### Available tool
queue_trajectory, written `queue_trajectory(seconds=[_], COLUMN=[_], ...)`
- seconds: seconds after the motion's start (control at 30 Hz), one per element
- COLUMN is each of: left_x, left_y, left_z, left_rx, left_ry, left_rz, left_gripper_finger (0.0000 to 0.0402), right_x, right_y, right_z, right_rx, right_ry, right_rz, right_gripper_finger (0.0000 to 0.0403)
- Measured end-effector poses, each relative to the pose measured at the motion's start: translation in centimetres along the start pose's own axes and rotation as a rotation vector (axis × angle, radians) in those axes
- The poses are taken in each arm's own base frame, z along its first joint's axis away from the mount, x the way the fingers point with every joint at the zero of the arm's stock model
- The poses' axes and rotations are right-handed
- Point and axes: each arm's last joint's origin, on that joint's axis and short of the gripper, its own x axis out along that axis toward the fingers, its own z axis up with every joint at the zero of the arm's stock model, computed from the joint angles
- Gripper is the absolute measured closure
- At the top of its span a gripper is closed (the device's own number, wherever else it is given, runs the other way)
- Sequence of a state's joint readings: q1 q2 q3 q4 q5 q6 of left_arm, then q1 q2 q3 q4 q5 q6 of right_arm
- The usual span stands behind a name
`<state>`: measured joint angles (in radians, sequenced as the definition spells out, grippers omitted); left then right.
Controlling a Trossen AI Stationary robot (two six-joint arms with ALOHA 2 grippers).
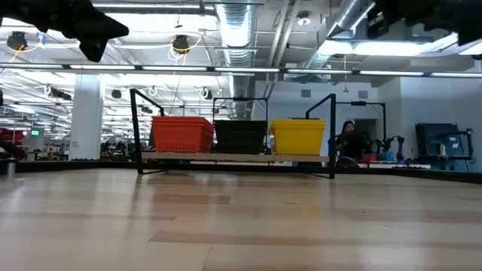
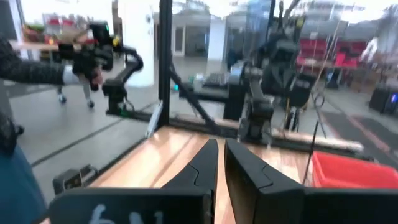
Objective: Stack baskets on shelf by color
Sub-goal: Return to Home Position
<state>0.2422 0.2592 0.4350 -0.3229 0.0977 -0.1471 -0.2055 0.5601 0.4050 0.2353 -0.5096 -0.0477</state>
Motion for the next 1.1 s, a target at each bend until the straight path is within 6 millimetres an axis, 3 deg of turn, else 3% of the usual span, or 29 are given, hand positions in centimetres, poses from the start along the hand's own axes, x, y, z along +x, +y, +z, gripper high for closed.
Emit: queue_trajectory(seconds=[0.33,0.57,0.9,1.1], left_x=[0.2,1.1,0.4,0.6], left_y=[-0.2,0.2,0.3,0.5], left_z=[-0.5,-3.9,-5.1,-5.6], left_rx=[0.037,0.004,-0.007,-0.017], left_ry=[0.022,-0.077,-0.115,-0.124], left_rz=[-0.005,-0.037,-0.045,-0.034], left_gripper_finger=[0.0401,0.0401,0.0401,0.0401], right_x=[-3.1,-5.4,-5.4,-5.3], right_y=[2.5,3.5,3.5,3.5], right_z=[-1.3,-0.8,-4.5,-5.1], right_rx=[0.059,0.012,0.068,0.065], right_ry=[0.009,-0.045,-0.048,-0.067], right_rz=[-0.067,-0.108,-0.160,-0.160], right_gripper_finger=[0.0352,0.0352,0.0352,0.0352])
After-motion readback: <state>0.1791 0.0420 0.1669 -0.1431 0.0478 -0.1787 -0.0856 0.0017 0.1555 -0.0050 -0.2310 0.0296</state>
